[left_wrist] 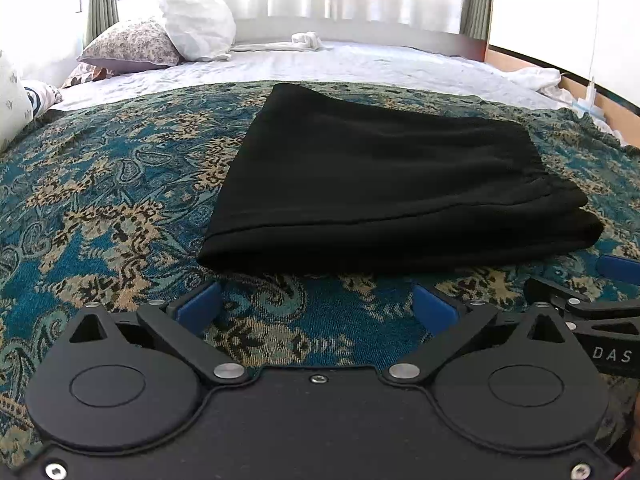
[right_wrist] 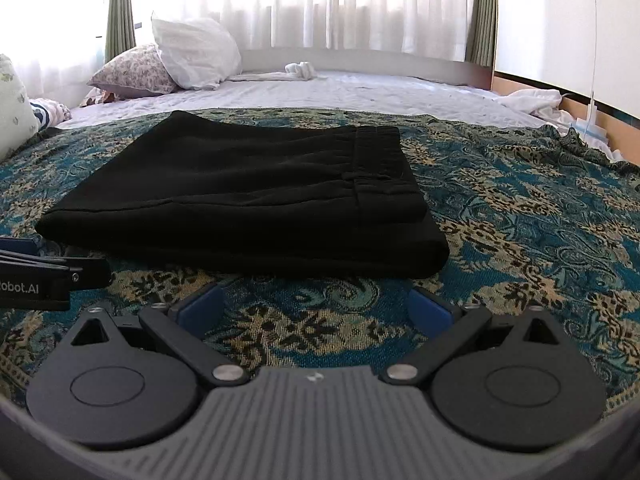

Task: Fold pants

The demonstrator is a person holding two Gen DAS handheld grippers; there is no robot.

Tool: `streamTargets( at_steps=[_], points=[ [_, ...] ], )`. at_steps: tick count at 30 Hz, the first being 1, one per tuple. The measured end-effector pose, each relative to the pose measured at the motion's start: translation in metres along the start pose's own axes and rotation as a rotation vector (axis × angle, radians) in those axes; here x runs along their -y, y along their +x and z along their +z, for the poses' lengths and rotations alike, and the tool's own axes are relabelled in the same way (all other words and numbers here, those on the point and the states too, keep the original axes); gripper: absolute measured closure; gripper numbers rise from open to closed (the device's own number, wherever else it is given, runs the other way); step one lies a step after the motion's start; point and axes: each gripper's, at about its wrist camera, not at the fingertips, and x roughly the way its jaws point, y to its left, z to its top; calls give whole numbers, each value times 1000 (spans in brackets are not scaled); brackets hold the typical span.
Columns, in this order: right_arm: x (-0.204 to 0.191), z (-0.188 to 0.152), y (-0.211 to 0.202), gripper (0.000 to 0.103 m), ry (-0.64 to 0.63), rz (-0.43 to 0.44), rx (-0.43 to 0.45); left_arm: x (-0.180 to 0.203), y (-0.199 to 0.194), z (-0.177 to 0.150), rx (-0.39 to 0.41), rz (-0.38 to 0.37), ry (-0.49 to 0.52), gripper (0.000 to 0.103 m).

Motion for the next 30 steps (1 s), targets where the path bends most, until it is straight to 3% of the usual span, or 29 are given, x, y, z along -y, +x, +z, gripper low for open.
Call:
streamTargets(
  at_steps=[30],
  points=[
    [0, 0, 12, 0, 1, -4, -27, 2, 17, 2, 9, 26, 8, 0]
  ],
)
